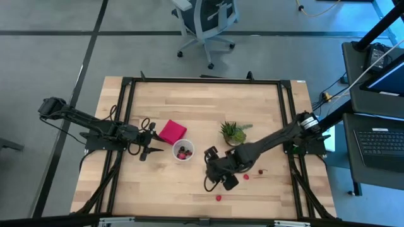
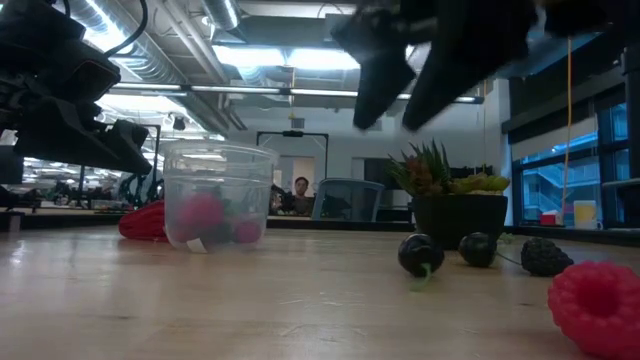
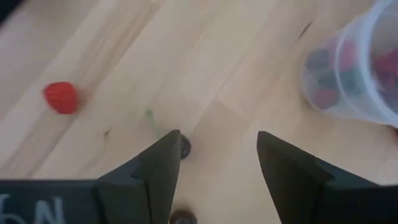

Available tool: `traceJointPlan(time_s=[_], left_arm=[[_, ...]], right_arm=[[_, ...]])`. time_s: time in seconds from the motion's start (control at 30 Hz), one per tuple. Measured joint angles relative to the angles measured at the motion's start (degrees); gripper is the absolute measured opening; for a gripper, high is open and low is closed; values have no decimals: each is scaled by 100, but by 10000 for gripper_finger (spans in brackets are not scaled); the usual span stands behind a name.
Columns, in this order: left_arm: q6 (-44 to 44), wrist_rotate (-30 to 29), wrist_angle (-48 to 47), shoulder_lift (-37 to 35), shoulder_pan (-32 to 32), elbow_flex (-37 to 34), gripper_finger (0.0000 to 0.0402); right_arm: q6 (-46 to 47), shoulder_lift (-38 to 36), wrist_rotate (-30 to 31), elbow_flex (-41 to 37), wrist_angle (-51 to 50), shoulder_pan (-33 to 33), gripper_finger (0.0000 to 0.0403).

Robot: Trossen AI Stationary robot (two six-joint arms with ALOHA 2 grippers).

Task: Pick and placing Produce into tupperware
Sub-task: Put the black cherry into the container

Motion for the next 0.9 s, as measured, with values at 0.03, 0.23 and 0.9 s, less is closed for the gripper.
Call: traceJointPlan(time_s=[0.03,0.23,0.9], left_arm=[[0,0,0,0,0,1,192],[-4,0,0,-2,0,1,192],[-7,0,2,-1,0,0,192]], right_arm=[[-8,2,22,-147,183,7,213],[10,7,18,-905,1120,3,213],[161,61,-785,-2252,3146,25,213]])
